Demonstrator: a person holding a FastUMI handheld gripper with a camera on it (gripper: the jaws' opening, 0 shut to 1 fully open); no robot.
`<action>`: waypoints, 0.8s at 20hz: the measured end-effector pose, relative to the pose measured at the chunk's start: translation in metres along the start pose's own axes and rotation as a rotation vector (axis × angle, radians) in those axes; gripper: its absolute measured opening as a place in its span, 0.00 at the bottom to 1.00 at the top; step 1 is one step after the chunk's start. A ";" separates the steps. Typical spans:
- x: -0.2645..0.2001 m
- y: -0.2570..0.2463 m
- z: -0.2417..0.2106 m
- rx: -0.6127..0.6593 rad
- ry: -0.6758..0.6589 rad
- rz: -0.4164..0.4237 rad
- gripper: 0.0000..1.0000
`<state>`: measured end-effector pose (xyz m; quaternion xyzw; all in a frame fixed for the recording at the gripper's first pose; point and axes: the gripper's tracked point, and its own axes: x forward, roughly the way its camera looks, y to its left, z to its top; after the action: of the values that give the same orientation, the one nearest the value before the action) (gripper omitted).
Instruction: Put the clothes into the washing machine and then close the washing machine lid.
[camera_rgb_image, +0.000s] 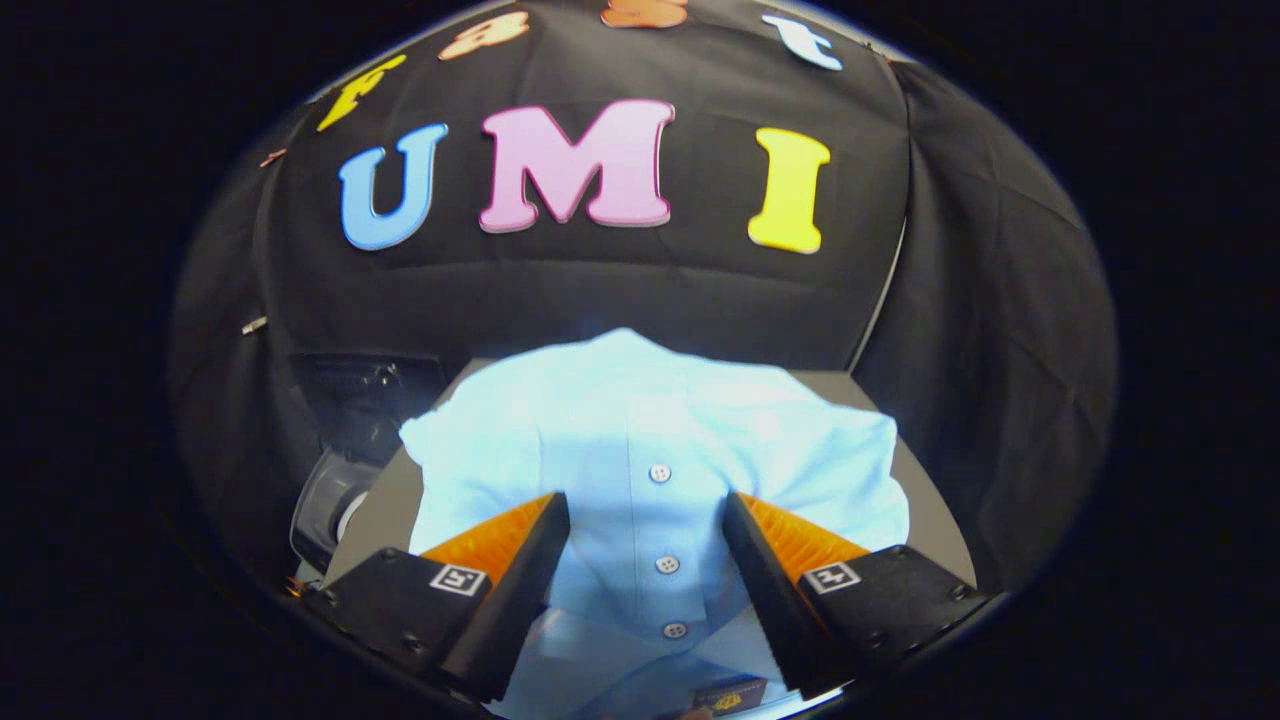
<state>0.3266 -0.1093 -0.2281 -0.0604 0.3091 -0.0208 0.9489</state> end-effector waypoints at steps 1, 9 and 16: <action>0.006 -0.001 -0.001 0.003 -0.012 -0.004 0.98; -0.009 0.001 -0.006 0.038 0.098 -0.034 0.27; -0.015 0.002 0.002 0.089 0.061 -0.047 0.26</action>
<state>0.3159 -0.1062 -0.2184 -0.0247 0.3350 -0.0585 0.9401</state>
